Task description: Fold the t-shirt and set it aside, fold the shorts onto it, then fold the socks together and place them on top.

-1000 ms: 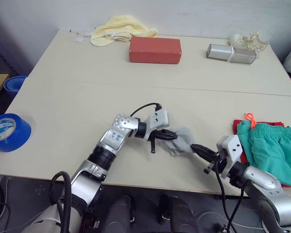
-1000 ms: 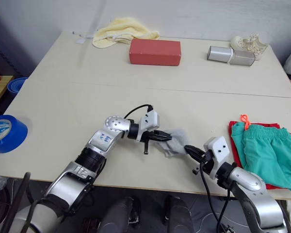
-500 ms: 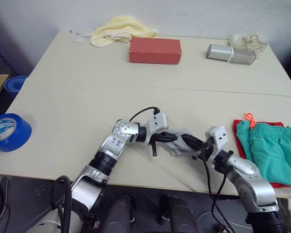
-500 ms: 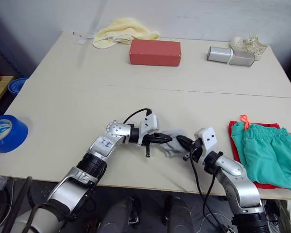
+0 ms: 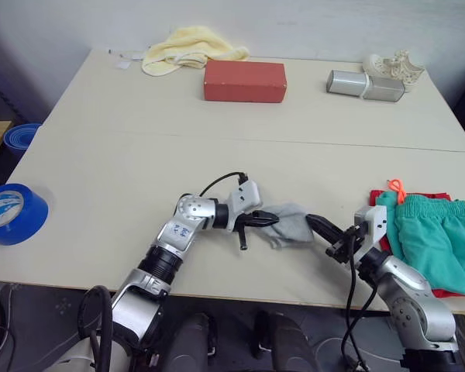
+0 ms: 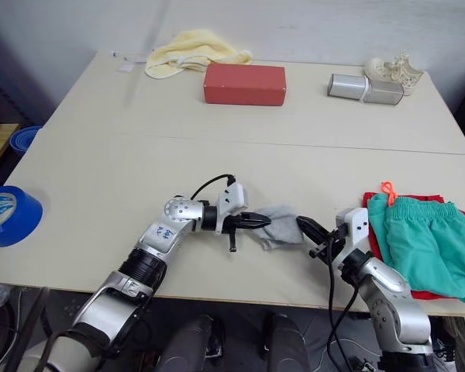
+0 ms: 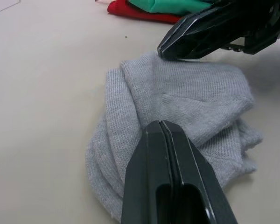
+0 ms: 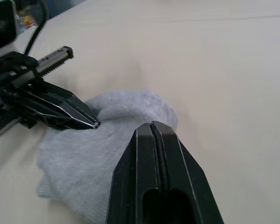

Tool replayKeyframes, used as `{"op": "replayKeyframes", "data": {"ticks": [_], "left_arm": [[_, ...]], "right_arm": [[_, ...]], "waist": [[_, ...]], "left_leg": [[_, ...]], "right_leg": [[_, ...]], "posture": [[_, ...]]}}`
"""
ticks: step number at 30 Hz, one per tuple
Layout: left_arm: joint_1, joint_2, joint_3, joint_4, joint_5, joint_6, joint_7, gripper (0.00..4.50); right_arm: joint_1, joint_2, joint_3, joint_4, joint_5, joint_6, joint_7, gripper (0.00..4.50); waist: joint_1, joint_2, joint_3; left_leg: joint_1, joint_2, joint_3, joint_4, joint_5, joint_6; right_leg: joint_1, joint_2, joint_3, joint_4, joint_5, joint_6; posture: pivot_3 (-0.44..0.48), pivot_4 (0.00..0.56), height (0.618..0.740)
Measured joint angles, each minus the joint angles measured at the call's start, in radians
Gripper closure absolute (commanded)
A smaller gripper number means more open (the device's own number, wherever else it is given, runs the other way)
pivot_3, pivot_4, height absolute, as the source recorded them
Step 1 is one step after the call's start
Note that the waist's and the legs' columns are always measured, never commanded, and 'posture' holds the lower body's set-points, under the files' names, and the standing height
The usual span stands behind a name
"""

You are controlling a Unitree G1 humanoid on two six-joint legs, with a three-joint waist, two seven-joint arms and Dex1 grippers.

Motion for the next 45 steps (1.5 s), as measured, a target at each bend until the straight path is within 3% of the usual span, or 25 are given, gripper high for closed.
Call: {"op": "replayKeyframes", "data": {"ticks": [7,15,19,26,31,34,37,45], "left_arm": [[-0.009,-0.024,0.053,-0.039,-0.078,-0.018,-0.056,4.5],[-0.01,-0.105,-0.018,0.034,-0.001,-0.072,0.004,4.5],[-0.019,-0.102,-0.039,0.081,0.051,-0.084,0.051,4.5],[-0.02,-0.06,-0.051,0.057,0.068,-0.049,0.043,4.5],[0.001,-0.008,-0.048,0.016,0.065,-0.032,0.014,4.5],[0.003,-0.005,-0.047,0.011,0.065,-0.035,0.013,4.5],[0.004,-0.005,-0.047,0.015,0.064,-0.043,0.007,4.5],[0.001,-0.007,-0.045,0.03,0.06,-0.052,0.004,4.5]], "right_arm": [[-0.03,-0.017,0.087,0.041,-0.154,-0.064,-0.008,4.49],[-0.012,-0.003,0.124,0.075,-0.258,-0.18,-0.021,4.49],[-0.005,-0.014,0.135,0.073,-0.298,-0.223,-0.019,4.49],[0.039,-0.049,0.117,0.024,-0.269,-0.218,0.019,4.49],[0.063,-0.135,0.023,-0.018,-0.142,-0.103,0.073,4.49],[0.021,-0.174,-0.04,-0.018,-0.025,0.048,0.073,3.89],[-0.013,-0.243,-0.063,-0.005,0.057,0.219,0.08,2.86],[-0.175,-0.285,-0.114,0.134,0.292,0.676,0.05,0.07]], "waist": [[0.005,0.0,0.0],[0.003,0.0,0.0],[0.003,0.0,0.0],[0.003,0.0,0.0],[0.002,0.0,0.0],[0.002,0.001,-0.001],[0.003,0.001,-0.001],[0.003,0.003,-0.002]], "left_leg": [[-0.001,-0.001,0.0,0.0,0.001,-0.001],[0.0,-0.001,0.001,0.0,0.001,-0.001],[0.0,0.0,0.001,0.0,0.001,-0.001],[0.0,0.0,0.0,0.0,0.001,-0.001],[0.001,0.0,0.0,0.0,-0.001,0.002],[0.002,0.0,0.0,0.0,-0.001,0.002],[0.002,0.001,-0.001,0.0,-0.002,0.003],[0.002,0.001,-0.002,0.0,-0.002,0.004]], "right_leg": [[0.0,0.0,0.0,0.0,0.0,0.0],[0.0,0.001,0.0,0.0,0.0,0.0],[0.0,0.001,0.0,0.0,0.0,0.0],[0.0,0.0,0.0,0.0,0.0,0.0],[0.001,0.0,0.0,0.0,0.0,0.0],[0.001,0.0,0.0,0.001,0.0,-0.001],[0.001,-0.001,0.0,0.0,-0.001,-0.001],[0.002,-0.001,-0.001,0.0,-0.001,-0.002]], "posture": [[0.0,0.15,0.74],[0.0,0.15,0.74],[0.0,0.15,0.74],[0.0,0.15,0.74],[0.0,0.15,0.74],[0.0,0.15,0.74],[0.0,0.15,0.74],[0.0,0.15,0.74]]}}
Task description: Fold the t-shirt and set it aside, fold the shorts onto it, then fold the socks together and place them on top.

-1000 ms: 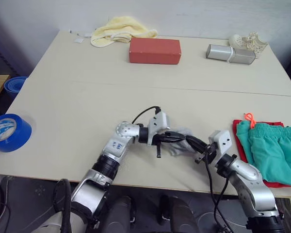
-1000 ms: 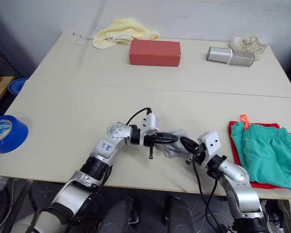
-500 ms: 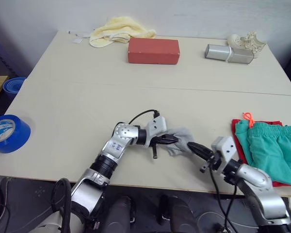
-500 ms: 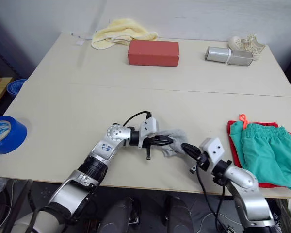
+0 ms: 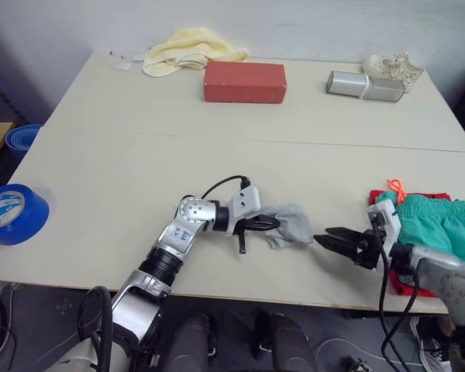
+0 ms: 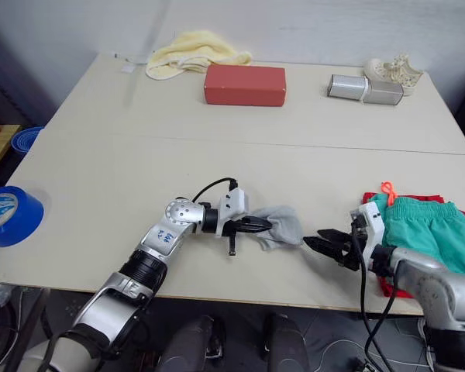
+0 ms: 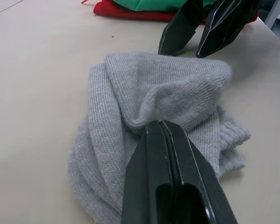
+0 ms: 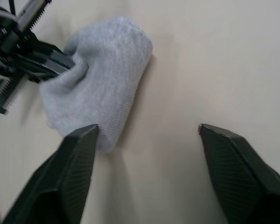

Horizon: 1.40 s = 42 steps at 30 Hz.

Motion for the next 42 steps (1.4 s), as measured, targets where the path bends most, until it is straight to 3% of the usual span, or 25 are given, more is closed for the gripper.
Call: {"op": "replayKeyframes", "data": {"ticks": [6,15,18,26,30,37,39,42], "left_arm": [[0.002,0.009,-0.001,0.005,-0.001,-0.017,-0.012,4.5],[0.011,0.032,0.002,0.001,-0.002,-0.023,-0.02,4.5],[0.02,0.035,0.008,-0.01,-0.002,-0.023,-0.017,4.5],[0.034,0.041,0.012,-0.03,-0.002,-0.025,-0.008,4.5],[0.036,0.048,0.015,-0.03,-0.003,-0.035,-0.009,4.5],[0.046,0.073,0.046,-0.018,-0.037,-0.083,-0.045,4.5],[0.06,0.06,0.089,-0.027,-0.106,-0.074,-0.081,4.5],[0.078,0.045,0.15,-0.093,-0.232,-0.01,-0.13,3.94]], "right_arm": [[-0.182,0.046,-0.033,0.15,0.094,0.248,-0.08,0.03],[-0.357,0.118,0.003,0.278,0.064,0.417,-0.116,0.03],[-0.378,0.132,0.047,0.28,0.057,0.433,-0.097,0.61],[-0.417,0.155,0.157,0.344,0.016,0.446,-0.036,3.27],[-0.424,0.15,0.153,0.351,0.016,0.452,-0.012,4.21],[-0.369,0.142,0.073,0.307,0.033,0.474,-0.013,4.38],[-0.327,0.142,-0.002,0.258,0.047,0.496,-0.048,4.38],[-0.279,0.149,-0.149,0.165,0.092,0.539,-0.105,4.38]], "waist": [[-0.005,0.001,-0.001],[-0.028,0.0,-0.009],[-0.03,0.0,-0.01],[-0.029,0.001,-0.01],[-0.029,0.001,-0.01],[-0.016,0.002,-0.009],[-0.007,0.003,-0.008],[-0.001,0.006,-0.006]], "left_leg": [[0.0,0.0,0.0,0.0,0.0,0.0],[0.003,0.001,0.0,-0.001,0.0,-0.001],[0.003,0.001,0.0,-0.002,0.0,-0.002],[0.002,0.001,0.0,-0.002,0.0,-0.002],[0.002,0.001,0.0,-0.002,0.0,-0.002],[-0.001,0.001,0.0,-0.001,0.0,-0.002],[-0.005,0.0,0.0,-0.001,0.001,-0.004],[-0.007,-0.001,0.0,-0.001,0.002,-0.005]], "right_leg": [[0.0,0.0,0.0,0.0,0.0,0.0],[0.002,0.001,-0.001,0.0,0.0,-0.001],[0.002,0.002,-0.001,0.0,0.0,-0.001],[0.002,0.002,-0.001,-0.001,0.0,-0.001],[0.002,0.001,-0.001,-0.001,0.0,-0.001],[0.0,-0.001,-0.001,-0.002,0.0,-0.001],[-0.003,-0.002,-0.001,-0.002,0.0,0.0],[-0.005,-0.001,-0.001,-0.002,0.0,0.0]], "posture": [[0.0,0.15,0.74],[0.0,0.15,0.74],[0.0,0.15,0.74],[0.0,0.15,0.74],[0.0,0.15,0.74],[0.0,0.15,0.74],[0.0,0.15,0.74],[0.0,0.15,0.74]]}}
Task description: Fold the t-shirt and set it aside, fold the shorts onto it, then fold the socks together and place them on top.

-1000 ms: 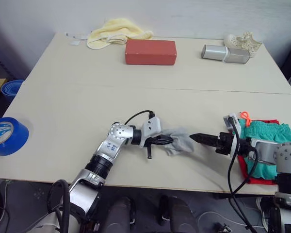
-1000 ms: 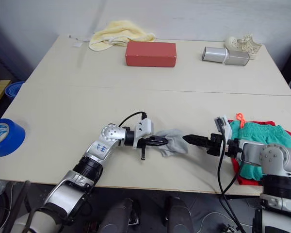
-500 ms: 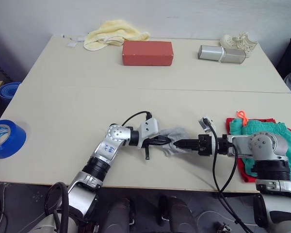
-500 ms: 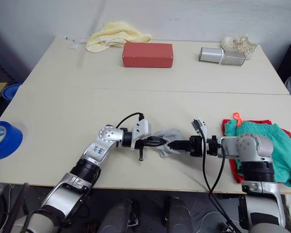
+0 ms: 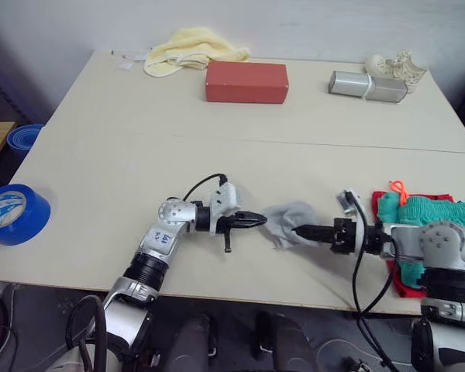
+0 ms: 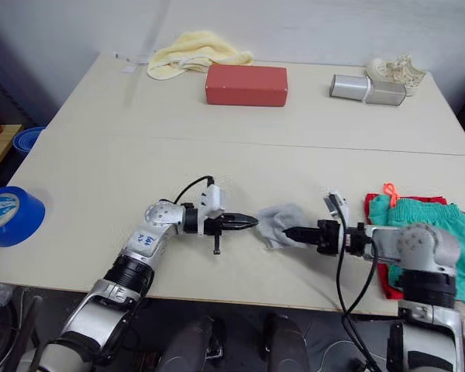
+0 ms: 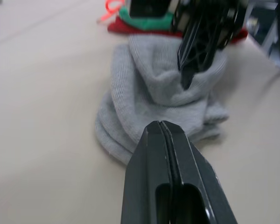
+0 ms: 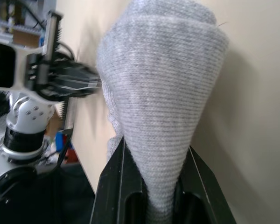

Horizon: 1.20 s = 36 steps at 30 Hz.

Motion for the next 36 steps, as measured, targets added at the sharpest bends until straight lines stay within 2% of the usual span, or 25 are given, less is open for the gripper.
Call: {"op": "replayKeyframes", "data": {"ticks": [2,4,5,7,11,13,14,17,22,30,36], "left_arm": [[0.007,0.0,0.029,-0.075,-0.071,0.036,-0.029,3.46],[0.017,0.011,0.045,-0.148,-0.12,0.066,-0.05,2.79],[0.022,0.017,0.047,-0.163,-0.129,0.073,-0.054,2.59],[0.051,0.041,0.059,-0.216,-0.167,0.103,-0.07,1.99],[0.082,0.098,0.108,-0.27,-0.204,0.12,-0.078,0.76],[0.084,0.122,0.13,-0.294,-0.218,0.124,-0.086,0.15],[0.087,0.141,0.131,-0.307,-0.222,0.126,-0.095,0.01],[0.141,0.203,0.145,-0.349,-0.251,0.126,-0.155,0.0],[0.185,0.221,0.144,-0.378,-0.271,0.139,-0.183,0.0],[0.191,0.231,0.169,-0.45,-0.32,0.2,-0.152,0.0],[0.191,0.227,0.169,-0.457,-0.329,0.198,-0.131,0.0]], "right_arm": [[0.033,0.009,-0.128,-0.075,0.071,0.023,-0.053,4.38],[0.075,0.027,-0.259,-0.142,0.181,0.029,-0.139,4.38],[0.085,0.03,-0.282,-0.153,0.207,0.031,-0.16,4.38],[0.195,0.045,-0.386,-0.227,0.413,-0.031,-0.334,4.38],[0.453,0.038,-0.478,-0.352,0.827,-0.359,-0.701,4.38],[0.506,0.034,-0.517,-0.408,0.922,-0.503,-0.807,4.38],[0.526,0.035,-0.546,-0.431,0.948,-0.577,-0.851,4.38],[0.577,0.043,-0.624,-0.454,0.975,-0.759,-0.958,4.38],[0.611,0.055,-0.61,-0.387,0.98,-0.881,-1.021,4.38],[0.607,0.067,-0.481,-0.194,0.981,-0.872,-1.034,4.38],[0.534,0.105,-0.468,-0.159,0.982,-0.842,-1.154,4.38]], "waist": [[0.002,0.0,0.0],[0.001,0.0,0.0],[0.0,0.0,0.0],[0.002,0.001,0.0],[0.002,0.003,0.002],[0.0,0.003,0.002],[-0.002,0.003,0.002],[-0.003,0.003,0.002],[0.0,0.003,0.002],[-0.002,0.009,0.003],[-0.005,0.009,0.003]], "left_leg": [[0.0,0.0,-0.001,0.0,0.0,0.0],[0.001,0.0,0.0,0.0,0.0,0.0],[0.001,0.0,0.0,0.0,0.0,0.0],[0.002,0.0,0.0,-0.002,0.0,0.0],[0.003,0.0,0.001,-0.002,-0.002,0.005],[0.003,0.0,0.002,-0.002,-0.002,0.005],[0.004,0.0,0.003,-0.002,-0.002,0.005],[0.005,0.001,0.003,-0.004,-0.003,0.004],[0.004,0.001,0.004,-0.004,-0.001,0.003],[0.005,0.001,0.005,-0.004,-0.002,0.005],[0.005,0.001,0.005,-0.004,-0.002,0.004]], "right_leg": [[0.001,0.001,-0.001,0.001,0.0,0.0],[0.001,0.002,0.0,0.0,0.0,0.0],[0.002,0.002,0.0,0.0,0.0,0.0],[0.002,0.002,0.0,-0.002,0.0,0.0],[0.002,0.003,0.002,-0.002,0.0,0.001],[0.002,0.004,0.003,-0.003,0.001,0.002],[0.002,0.004,0.004,-0.003,0.001,0.002],[0.002,0.006,0.005,-0.003,0.0,0.001],[0.001,0.006,0.008,-0.003,0.0,0.001],[0.0,0.006,0.01,-0.003,0.0,0.001],[0.0,0.007,0.011,-0.002,0.0,0.001]], "posture": [[0.0,0.15,0.74],[0.0,0.15,0.74],[0.0,0.15,0.74],[0.0,0.15,0.74],[0.0,0.15,0.74],[0.0,0.15,0.74],[0.0,0.15,0.74],[0.0,0.15,0.74],[0.0,0.15,0.74],[0.0,0.15,0.74],[0.0,0.15,0.74]]}}
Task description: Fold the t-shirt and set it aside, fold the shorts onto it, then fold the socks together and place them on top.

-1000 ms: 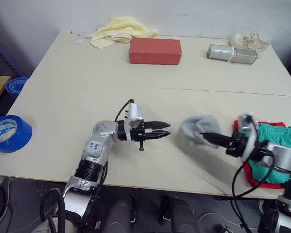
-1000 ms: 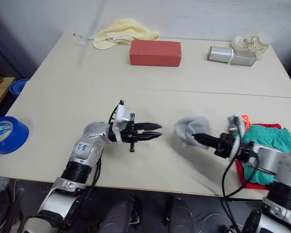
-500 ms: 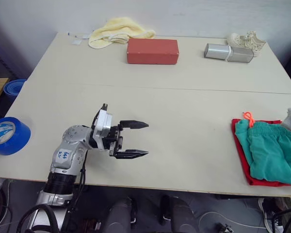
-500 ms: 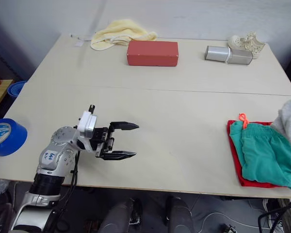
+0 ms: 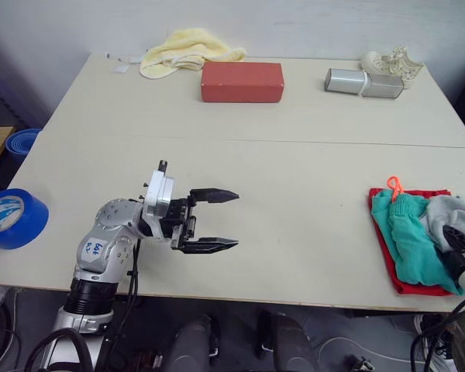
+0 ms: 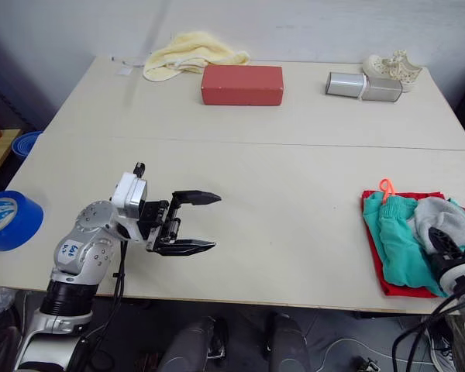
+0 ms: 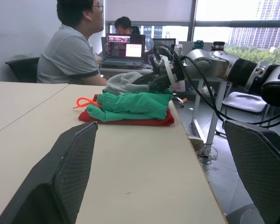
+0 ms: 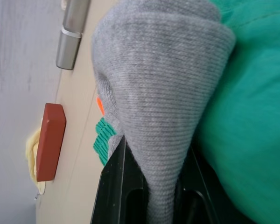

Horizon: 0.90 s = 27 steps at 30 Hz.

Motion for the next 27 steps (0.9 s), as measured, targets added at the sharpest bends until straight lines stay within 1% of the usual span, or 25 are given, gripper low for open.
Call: {"op": "replayKeyframes", "data": {"ticks": [5,7,8,11,15,18,21,25,27], "left_arm": [[0.0,-0.006,0.0,0.0,0.001,-0.016,0.012,0.0],[-0.001,-0.01,-0.002,0.001,0.002,-0.026,0.015,0.0],[-0.002,-0.011,-0.004,0.002,0.003,-0.032,0.015,0.0],[-0.005,-0.011,-0.008,0.009,0.009,-0.043,0.013,0.0],[-0.016,-0.011,-0.01,0.015,0.017,-0.053,0.011,0.0],[-0.02,-0.01,-0.014,0.019,0.024,-0.055,0.002,0.0],[-0.025,-0.009,-0.018,0.042,0.033,-0.063,-0.006,0.0],[-0.04,-0.006,-0.028,0.073,0.047,-0.076,-0.015,0.0],[-0.043,0.006,-0.026,0.099,0.06,-0.084,-0.017,0.0]], "right_arm": [[-0.02,0.001,-0.001,0.026,0.003,-0.014,-0.095,4.38],[-0.026,0.001,-0.005,0.025,0.003,-0.014,-0.112,3.66],[-0.026,0.001,-0.007,0.023,0.003,-0.013,-0.117,3.46],[-0.013,0.001,-0.024,-0.005,0.003,0.007,-0.143,2.43],[0.002,0.001,-0.083,-0.06,0.003,0.064,-0.153,1.07],[0.088,-0.034,-0.139,-0.113,0.003,0.149,-0.126,0.02],[0.191,-0.089,-0.194,-0.13,0.002,0.229,-0.039,0.02],[0.438,-0.242,-0.263,-0.125,0.002,0.369,0.175,0.02],[0.592,-0.348,-0.326,-0.131,-0.008,0.454,0.302,0.02]], "waist": [[0.001,0.0,0.0],[0.002,0.0,0.0],[0.002,0.0,0.0],[0.004,0.0,0.0],[0.004,0.0,0.0],[0.008,0.003,0.001],[0.006,0.003,0.001],[0.006,0.005,0.002],[0.007,0.007,0.001]], "left_leg": [[0.0,0.0,0.0,0.0,0.0,0.0],[0.0,0.0,0.0,0.0,0.0,0.0],[0.0,0.0,0.0,0.0,0.0,0.0],[0.0,0.0,0.0,0.0,0.0,0.0],[-0.001,0.0,0.0,0.0,0.0,0.0],[-0.001,0.0,0.0,-0.001,-0.001,0.001],[-0.001,0.0,0.001,-0.001,-0.002,0.002],[-0.001,0.0,0.002,-0.001,-0.003,0.003],[-0.001,0.0,0.003,-0.002,-0.003,0.004]], "right_leg": [[0.0,0.0,0.0,0.0,0.0,0.0],[0.0,0.0,0.0,0.0,0.0,0.0],[0.0,0.0,0.0,0.0,0.0,0.0],[0.0,0.0,0.0,0.0,0.0,0.0],[0.0,0.0,0.001,-0.001,0.0,0.0],[0.0,0.0,0.0,-0.002,0.0,0.001],[0.0,0.0,0.001,-0.003,0.0,0.001],[0.0,0.001,0.002,-0.005,0.0,0.002],[0.0,0.001,0.003,-0.006,0.0,0.003]], "posture": [[0.0,0.15,0.74],[0.0,0.15,0.74],[0.0,0.15,0.74],[0.0,0.15,0.74],[0.0,0.15,0.74],[0.0,0.15,0.74],[0.0,0.15,0.74],[0.0,0.15,0.74],[0.0,0.15,0.74]]}}
